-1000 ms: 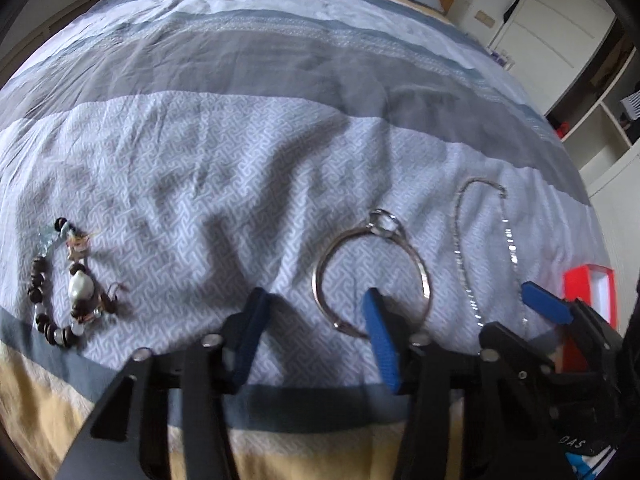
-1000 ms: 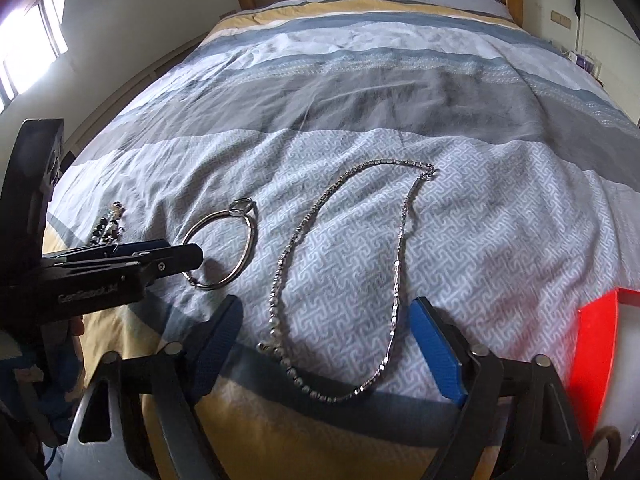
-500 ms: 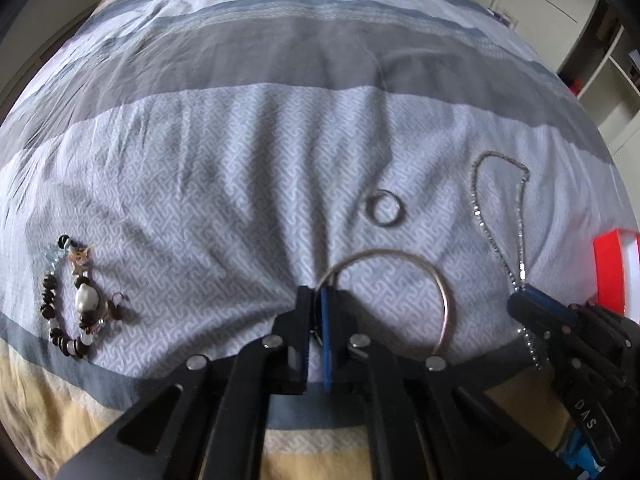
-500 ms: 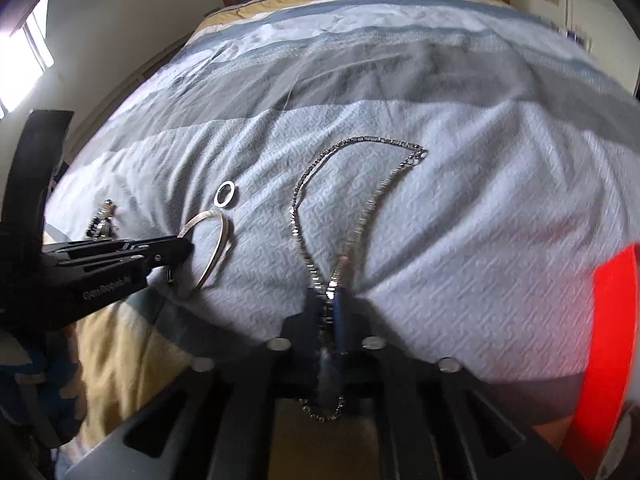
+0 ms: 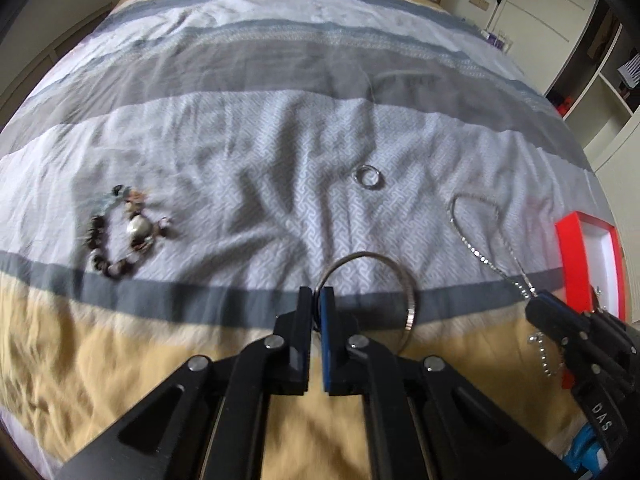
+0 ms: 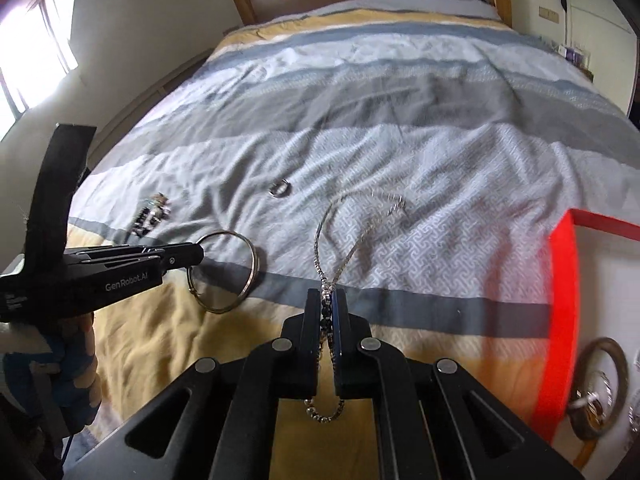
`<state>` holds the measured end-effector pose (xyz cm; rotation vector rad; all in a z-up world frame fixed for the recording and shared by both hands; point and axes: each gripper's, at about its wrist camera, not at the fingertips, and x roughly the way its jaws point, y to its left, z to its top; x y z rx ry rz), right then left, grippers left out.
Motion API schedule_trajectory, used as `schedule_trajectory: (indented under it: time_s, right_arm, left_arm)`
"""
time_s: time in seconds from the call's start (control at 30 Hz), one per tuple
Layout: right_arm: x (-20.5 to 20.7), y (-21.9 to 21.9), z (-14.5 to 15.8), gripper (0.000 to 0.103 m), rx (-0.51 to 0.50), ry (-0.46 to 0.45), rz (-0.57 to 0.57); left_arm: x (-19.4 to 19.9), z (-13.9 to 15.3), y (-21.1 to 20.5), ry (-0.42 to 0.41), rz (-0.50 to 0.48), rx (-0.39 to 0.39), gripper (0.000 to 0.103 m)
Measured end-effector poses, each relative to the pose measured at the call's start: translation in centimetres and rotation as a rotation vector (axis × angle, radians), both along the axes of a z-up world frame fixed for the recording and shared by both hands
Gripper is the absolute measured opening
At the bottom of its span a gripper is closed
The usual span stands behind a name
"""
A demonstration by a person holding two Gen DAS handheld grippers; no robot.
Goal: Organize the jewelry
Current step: 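Carry the clasp bangle in the left tool and the necklace in the right tool to the box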
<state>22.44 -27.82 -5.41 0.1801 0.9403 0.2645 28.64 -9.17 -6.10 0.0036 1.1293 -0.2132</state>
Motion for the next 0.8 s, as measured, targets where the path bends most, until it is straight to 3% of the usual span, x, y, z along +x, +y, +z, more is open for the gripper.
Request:
schedule_trajectory:
  time_s: [0.33, 0.8]
  right_arm:
    - [-4.7, -0.3, 5.0, 0.005, 0.026, -0.103, 0.003]
    - [-10.4, -3.6, 8.6, 0.005, 0.064, -0.199, -0.047]
  left_arm:
    - [-4.7, 4.0, 1.1, -0.057, -0.005, -0.002, 0.002]
    - [-9.6, 8.1, -0.7, -0.107, -0.025, 0.005, 0.002]
